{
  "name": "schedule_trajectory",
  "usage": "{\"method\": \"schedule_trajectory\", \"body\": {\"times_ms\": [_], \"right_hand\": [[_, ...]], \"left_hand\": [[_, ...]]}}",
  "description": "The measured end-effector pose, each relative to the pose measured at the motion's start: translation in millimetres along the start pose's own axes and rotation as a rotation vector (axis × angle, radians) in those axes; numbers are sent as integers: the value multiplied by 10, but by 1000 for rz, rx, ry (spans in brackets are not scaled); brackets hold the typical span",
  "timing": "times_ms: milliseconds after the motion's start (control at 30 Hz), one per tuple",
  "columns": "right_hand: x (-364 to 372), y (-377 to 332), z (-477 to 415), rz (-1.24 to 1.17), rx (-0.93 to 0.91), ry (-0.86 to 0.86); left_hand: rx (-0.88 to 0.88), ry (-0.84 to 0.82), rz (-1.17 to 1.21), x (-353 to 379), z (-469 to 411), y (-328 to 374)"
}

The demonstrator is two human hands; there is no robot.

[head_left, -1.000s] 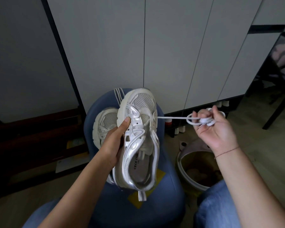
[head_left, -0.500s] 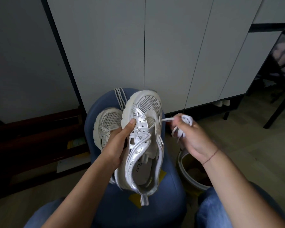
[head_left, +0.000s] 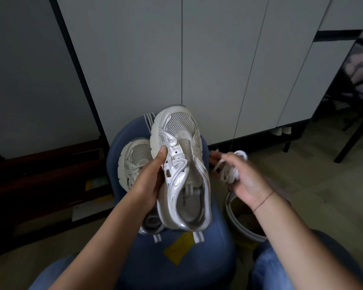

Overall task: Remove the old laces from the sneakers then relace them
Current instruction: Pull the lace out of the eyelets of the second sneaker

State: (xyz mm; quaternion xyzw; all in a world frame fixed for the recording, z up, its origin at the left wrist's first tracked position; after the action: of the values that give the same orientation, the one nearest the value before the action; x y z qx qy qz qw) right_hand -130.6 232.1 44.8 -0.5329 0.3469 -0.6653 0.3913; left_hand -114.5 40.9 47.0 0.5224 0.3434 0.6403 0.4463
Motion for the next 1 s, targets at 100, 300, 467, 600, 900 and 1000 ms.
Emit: {"method": "schedule_trajectory", "body": {"times_ms": [100, 300, 467, 600, 900, 1000], "right_hand": [[88, 168, 35, -73, 106, -61], [-53, 193, -85, -196, 143, -42], [-22, 336, -125, -224, 205, -63], [-9, 436, -160, -260, 211, -50], [-20, 681, -277, -234, 265, -31], [-15, 811, -293, -227, 314, -45]], "left_hand": [[-8, -45, -12, 150, -75, -25], [-66, -79, -58, 327, -219, -184], [-64, -18, -174, 396, -276, -216], [-109, 231, -149, 130, -579, -449], [-81, 309, -176, -105, -950, -882], [-107, 333, -171, -101, -827, -889]]}}
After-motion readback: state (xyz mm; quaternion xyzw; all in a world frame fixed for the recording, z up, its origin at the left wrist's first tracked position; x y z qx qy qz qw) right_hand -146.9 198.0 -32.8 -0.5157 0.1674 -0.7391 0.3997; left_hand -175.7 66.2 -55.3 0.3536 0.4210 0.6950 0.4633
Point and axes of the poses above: each hand's wrist, its own z-axis away from the middle knuckle, its own x-axis out of the palm, y = z × x, the point moved 9 cm from there along -z, towards the middle knuckle, and after that the axes turned 8 degrees about y, right-handed, at the moved point
